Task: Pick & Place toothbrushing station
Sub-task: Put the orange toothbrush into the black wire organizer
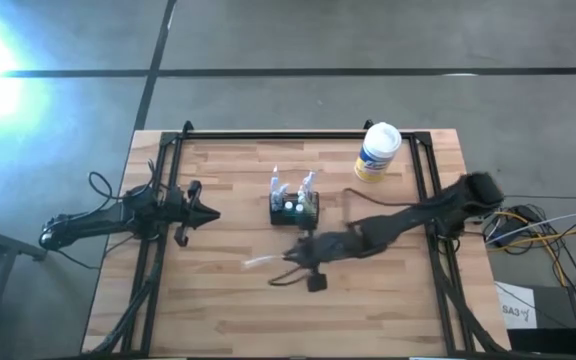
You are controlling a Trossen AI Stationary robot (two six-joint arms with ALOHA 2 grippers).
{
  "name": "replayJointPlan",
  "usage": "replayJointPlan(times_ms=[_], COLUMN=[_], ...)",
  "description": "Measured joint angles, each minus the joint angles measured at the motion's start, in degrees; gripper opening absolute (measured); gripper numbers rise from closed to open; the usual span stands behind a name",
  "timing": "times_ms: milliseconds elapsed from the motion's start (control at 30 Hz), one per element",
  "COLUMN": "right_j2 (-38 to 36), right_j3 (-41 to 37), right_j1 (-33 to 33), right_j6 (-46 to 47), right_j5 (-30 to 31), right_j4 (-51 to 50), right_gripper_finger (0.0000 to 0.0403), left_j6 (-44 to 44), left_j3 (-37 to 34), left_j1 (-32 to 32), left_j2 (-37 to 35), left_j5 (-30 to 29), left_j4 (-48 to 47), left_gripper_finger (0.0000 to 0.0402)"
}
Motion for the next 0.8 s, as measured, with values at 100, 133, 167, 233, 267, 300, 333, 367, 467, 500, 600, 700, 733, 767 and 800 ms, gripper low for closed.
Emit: replayJointPlan(times_ms=[100, 133, 167, 233, 267, 300, 333, 367, 467, 500, 600, 700, 733, 767, 800], right_j2=[-6.30, -8.15, -9.85, -13.30, -14.84, -15.97, -16.65, -16.90, -16.60, -16.42, -16.29, -16.26, -16.27, -16.27, -16.27], right_j3=[-7.87, -11.00, -14.17, -20.16, -22.95, -25.76, -28.43, -31.02, -37.32, -38.98, -43.29, -46.22, -47.04, -47.92, -48.83], right_j1=[0.80, 0.81, 0.76, 0.45, 0.15, -0.16, -0.49, -0.73, -1.08, -1.10, -1.34, -1.44, -1.44, -1.45, -1.44], right_j6=[-1.47, -1.78, -1.98, -2.07, -2.04, -1.98, -1.91, -1.93, -3.93, -4.49, -4.49, -4.59, -4.84, -4.96, -5.25], right_j5=[-0.03, -0.04, 0.00, 0.22, 0.22, 0.20, 0.18, 0.16, 0.24, 0.24, 0.43, 2.89, 3.02, 3.03, 3.02], right_j4=[10.53, 14.63, 18.47, 25.95, 29.57, 33.58, 37.99, 42.92, 56.43, 59.82, 65.16, 70.14, 71.82, 73.30, 74.67], right_gripper_finger=[0.0023, 0.0023, 0.0023, 0.0023, 0.0023, 0.0023, 0.0023, 0.0023, 0.0023, 0.0023, 0.0023, 0.0023, 0.0023, 0.0023, 0.0023], left_j6=[0.00, 0.08, 0.26, 0.35, 0.40, 0.53, 0.82, 1.06, 1.37, 1.38, 1.58, 3.41, 4.18, 5.16, 6.16], left_j3=[-0.02, -0.04, -0.04, -0.05, -0.07, -0.07, -0.09, -0.09, -0.09, -0.09, -0.11, -0.24, -0.24, -0.24, -0.24], left_j1=[0.00, 0.00, 0.00, 0.00, 0.02, 0.02, 0.04, 0.04, 0.04, 0.04, 0.04, 0.00, 0.00, 0.00, 0.00], left_j2=[0.00, 0.00, 0.00, 0.00, 0.00, 0.00, 0.00, 0.00, 0.00, 0.00, 0.00, 0.00, 0.02, 0.04, 0.05], left_j5=[-0.02, 0.00, -0.05, -0.37, -0.74, -0.86, -1.09, -1.35, -3.07, -3.48, -3.61, -3.52, -3.46, -3.52, -4.50], left_j4=[-0.01, 0.01, 0.03, 0.05, 0.03, 0.05, 0.03, 0.03, 0.04, 0.05, 0.15, 1.02, 1.37, 2.30, 4.00], left_gripper_finger=[0.0035, 0.0036, 0.0037, 0.0037, 0.0037, 0.0035, 0.0034, 0.0033, 0.0030, 0.0030, 0.0031, 0.0032, 0.0031, 0.0029, 0.0027])
